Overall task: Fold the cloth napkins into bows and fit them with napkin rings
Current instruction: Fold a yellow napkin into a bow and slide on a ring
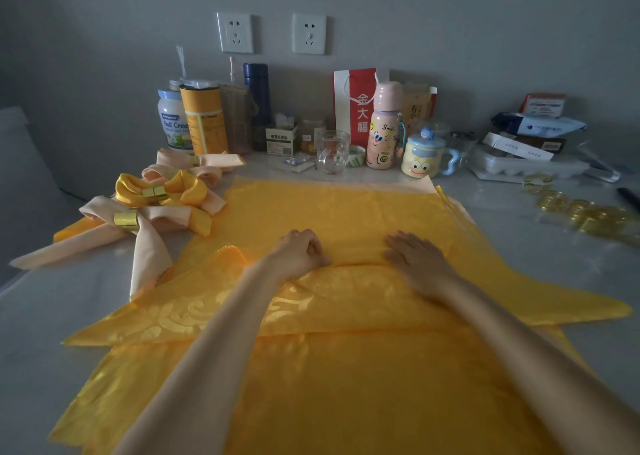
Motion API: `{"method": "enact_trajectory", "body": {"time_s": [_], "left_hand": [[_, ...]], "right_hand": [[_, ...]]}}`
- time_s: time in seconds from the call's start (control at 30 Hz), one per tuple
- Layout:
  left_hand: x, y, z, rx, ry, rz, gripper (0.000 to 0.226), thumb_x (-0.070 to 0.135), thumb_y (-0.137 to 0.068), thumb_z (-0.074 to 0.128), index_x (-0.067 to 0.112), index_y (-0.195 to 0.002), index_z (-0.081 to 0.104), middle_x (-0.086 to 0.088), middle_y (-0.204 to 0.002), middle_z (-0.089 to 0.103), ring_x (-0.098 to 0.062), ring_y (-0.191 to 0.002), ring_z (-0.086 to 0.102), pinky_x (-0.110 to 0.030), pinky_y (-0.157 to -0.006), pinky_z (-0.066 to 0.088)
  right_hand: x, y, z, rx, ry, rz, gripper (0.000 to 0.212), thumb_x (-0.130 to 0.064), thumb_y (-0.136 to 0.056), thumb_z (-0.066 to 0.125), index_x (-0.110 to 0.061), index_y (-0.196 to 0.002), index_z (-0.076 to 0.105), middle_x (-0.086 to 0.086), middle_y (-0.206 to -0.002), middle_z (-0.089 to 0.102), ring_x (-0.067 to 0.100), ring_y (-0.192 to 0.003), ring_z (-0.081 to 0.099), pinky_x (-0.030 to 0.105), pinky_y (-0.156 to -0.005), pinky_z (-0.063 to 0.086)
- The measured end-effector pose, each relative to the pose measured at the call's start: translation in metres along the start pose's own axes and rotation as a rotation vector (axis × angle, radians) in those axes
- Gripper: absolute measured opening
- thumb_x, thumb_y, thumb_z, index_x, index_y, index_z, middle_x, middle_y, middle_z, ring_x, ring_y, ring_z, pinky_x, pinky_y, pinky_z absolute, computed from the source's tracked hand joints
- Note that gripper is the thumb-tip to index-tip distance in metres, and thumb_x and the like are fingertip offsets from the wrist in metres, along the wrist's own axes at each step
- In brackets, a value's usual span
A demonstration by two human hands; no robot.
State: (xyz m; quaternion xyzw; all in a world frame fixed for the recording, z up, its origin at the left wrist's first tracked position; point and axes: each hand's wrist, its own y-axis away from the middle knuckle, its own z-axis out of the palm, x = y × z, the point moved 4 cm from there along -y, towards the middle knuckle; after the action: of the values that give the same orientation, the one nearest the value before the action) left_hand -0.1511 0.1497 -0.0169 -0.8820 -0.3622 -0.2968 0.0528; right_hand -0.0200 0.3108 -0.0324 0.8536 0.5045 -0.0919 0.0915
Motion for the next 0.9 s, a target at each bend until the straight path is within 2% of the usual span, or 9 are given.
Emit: {"method": "enact_trajectory", "body": {"time_s": [0.1, 0.23, 0.33, 0.4, 0.57, 0.67, 0.77, 0.9], "left_hand": [[0.005, 0.009, 0.003, 0.11, -0.058, -0.013, 0.032, 0.036, -0.09, 0.06, 0.014, -0.113, 0.053, -0.01, -0.124, 0.046, -0.027, -0.118, 0.043, -0.033, -0.095, 0.038], [0.014, 0.022, -0.002, 0.212, -0.315, 0.053, 0.039, 0.035, -0.095, 0.051, 0.021, -0.131, 0.046, -0.006, -0.136, 0.04, -0.026, -0.127, 0.035, -0.036, -0.102, 0.03], [0.01, 0.027, -0.002, 0.157, -0.317, 0.055, 0.039, 0.032, -0.098, 0.046, 0.024, -0.136, 0.047, -0.004, -0.139, 0.041, -0.027, -0.129, 0.033, -0.039, -0.106, 0.024], [0.007, 0.029, -0.003, 0.137, -0.309, 0.039, 0.04, 0.033, -0.098, 0.046, 0.023, -0.137, 0.045, -0.004, -0.139, 0.041, -0.027, -0.13, 0.033, -0.039, -0.106, 0.023], [0.007, 0.03, -0.005, 0.182, -0.339, 0.022, 0.04, 0.032, -0.098, 0.047, 0.019, -0.135, 0.046, -0.005, -0.137, 0.042, -0.026, -0.128, 0.036, -0.04, -0.105, 0.024], [0.011, 0.033, -0.002, 0.263, -0.33, 0.046, 0.036, 0.024, -0.097, 0.046, 0.016, -0.132, 0.046, -0.004, -0.133, 0.046, -0.026, -0.125, 0.039, -0.039, -0.103, 0.026], [0.018, 0.037, 0.002, 0.337, -0.342, 0.08, 0.033, 0.016, -0.095, 0.045, 0.014, -0.128, 0.046, -0.004, -0.128, 0.05, -0.026, -0.121, 0.043, -0.037, -0.1, 0.028], [0.025, 0.041, 0.0, 0.297, -0.328, 0.077, 0.032, 0.017, -0.093, 0.051, 0.014, -0.125, 0.048, -0.004, -0.125, 0.051, -0.025, -0.119, 0.043, -0.036, -0.098, 0.03]], "right_hand": [[0.009, 0.009, -0.004, 0.118, -0.048, 0.0, 0.049, -0.041, -0.1, 0.032, -0.019, -0.144, 0.036, 0.005, -0.154, 0.026, 0.018, -0.144, 0.018, 0.033, -0.116, 0.01], [0.004, 0.014, -0.008, 0.23, -0.084, -0.043, 0.041, -0.037, -0.098, 0.041, -0.016, -0.132, 0.052, 0.005, -0.14, 0.047, 0.019, -0.134, 0.036, 0.039, -0.114, 0.021], [-0.002, 0.02, -0.011, 0.244, -0.112, -0.107, 0.036, -0.026, -0.098, 0.044, -0.013, -0.131, 0.053, 0.006, -0.139, 0.047, 0.02, -0.133, 0.037, 0.037, -0.114, 0.02], [-0.002, 0.025, -0.011, 0.241, -0.136, -0.141, 0.035, -0.02, -0.098, 0.046, -0.012, -0.131, 0.053, 0.007, -0.137, 0.05, 0.022, -0.13, 0.041, 0.036, -0.112, 0.025], [-0.003, 0.029, -0.015, 0.286, -0.161, -0.137, 0.033, -0.02, -0.093, 0.055, -0.015, -0.126, 0.056, 0.005, -0.124, 0.056, 0.023, -0.115, 0.052, 0.032, -0.1, 0.039], [-0.004, 0.027, -0.016, 0.366, -0.137, -0.125, 0.028, -0.019, -0.09, 0.059, -0.015, -0.118, 0.062, 0.005, -0.115, 0.061, 0.024, -0.109, 0.055, 0.038, -0.101, 0.038], [-0.004, 0.027, -0.018, 0.436, -0.132, -0.126, 0.017, -0.016, -0.085, 0.064, -0.014, -0.102, 0.066, 0.004, -0.101, 0.063, 0.024, -0.102, 0.056, 0.038, -0.094, 0.036], [-0.008, 0.03, -0.019, 0.45, -0.076, -0.146, 0.013, -0.008, -0.081, 0.063, -0.013, -0.093, 0.064, 0.002, -0.096, 0.06, 0.023, -0.098, 0.054, 0.036, -0.089, 0.036]]}}
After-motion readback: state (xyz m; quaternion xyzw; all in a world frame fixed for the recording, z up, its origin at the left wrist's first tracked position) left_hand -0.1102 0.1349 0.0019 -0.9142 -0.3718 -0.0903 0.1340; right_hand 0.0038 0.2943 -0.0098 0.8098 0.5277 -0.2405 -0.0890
